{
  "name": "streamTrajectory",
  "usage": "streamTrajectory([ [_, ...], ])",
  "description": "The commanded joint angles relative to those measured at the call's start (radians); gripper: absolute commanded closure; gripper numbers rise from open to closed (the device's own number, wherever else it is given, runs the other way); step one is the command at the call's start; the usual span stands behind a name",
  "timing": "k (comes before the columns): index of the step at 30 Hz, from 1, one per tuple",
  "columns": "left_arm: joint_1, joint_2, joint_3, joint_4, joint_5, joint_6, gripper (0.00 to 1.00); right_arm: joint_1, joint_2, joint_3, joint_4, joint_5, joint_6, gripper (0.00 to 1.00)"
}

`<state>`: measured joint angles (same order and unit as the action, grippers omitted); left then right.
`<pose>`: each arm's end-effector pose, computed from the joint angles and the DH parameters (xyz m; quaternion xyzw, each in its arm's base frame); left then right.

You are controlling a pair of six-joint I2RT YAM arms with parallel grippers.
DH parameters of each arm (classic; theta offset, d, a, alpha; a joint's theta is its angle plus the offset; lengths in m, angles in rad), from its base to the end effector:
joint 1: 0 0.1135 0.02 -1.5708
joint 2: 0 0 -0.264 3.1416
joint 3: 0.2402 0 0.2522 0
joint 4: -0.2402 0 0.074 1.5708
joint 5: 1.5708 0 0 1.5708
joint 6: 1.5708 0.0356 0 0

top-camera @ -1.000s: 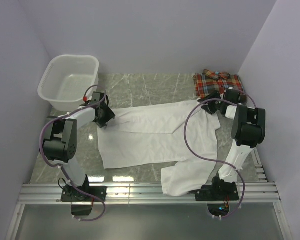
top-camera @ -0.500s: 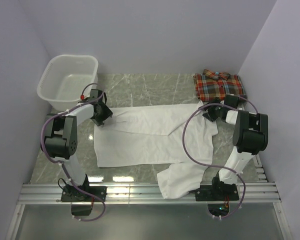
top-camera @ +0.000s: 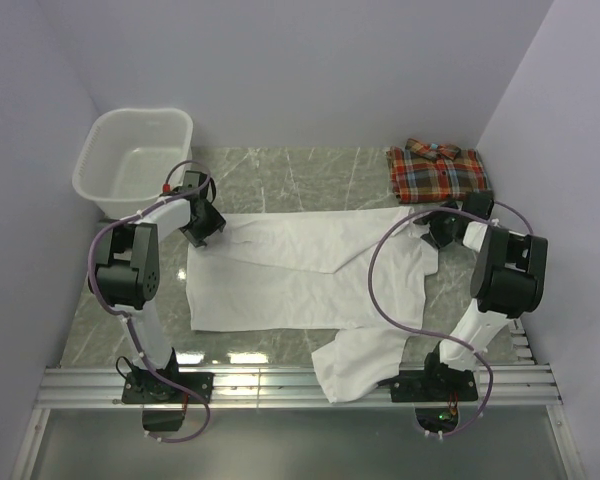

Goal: Fold and stack the long sleeve shirts
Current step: Fold the shirt

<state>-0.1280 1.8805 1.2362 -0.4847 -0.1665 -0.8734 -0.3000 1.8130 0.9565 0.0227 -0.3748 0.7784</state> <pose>0.3767 -0.0425 0.1671 -0.3710 0.8989 -0.0336 0.2305 0.3488 -0.0943 0.1447 0.4130 0.8210 0.2527 0.3027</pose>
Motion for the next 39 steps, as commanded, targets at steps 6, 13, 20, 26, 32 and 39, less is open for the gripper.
streamTrajectory([
  [6,0.039,0.002,-0.032,0.031,0.019,0.057,0.36,0.025,-0.161,-0.007,0.12,-0.019,-0.037,0.44],
  [13,0.022,-0.03,-0.023,0.037,0.041,0.068,0.33,0.148,-0.091,0.102,0.175,-0.134,-0.064,0.47],
  [20,0.022,-0.032,-0.02,0.032,0.035,0.065,0.32,0.187,0.063,0.171,0.232,-0.113,0.01,0.48],
  [26,0.022,-0.017,-0.026,0.04,0.039,0.063,0.33,0.148,0.14,0.197,0.18,-0.053,-0.002,0.48],
  [32,0.022,-0.018,-0.009,0.05,0.061,0.074,0.3,0.088,0.135,0.185,0.137,0.026,-0.019,0.48],
  [39,0.018,-0.125,0.008,0.044,0.099,0.071,0.25,0.081,0.019,0.228,-0.001,0.057,-0.11,0.44],
])
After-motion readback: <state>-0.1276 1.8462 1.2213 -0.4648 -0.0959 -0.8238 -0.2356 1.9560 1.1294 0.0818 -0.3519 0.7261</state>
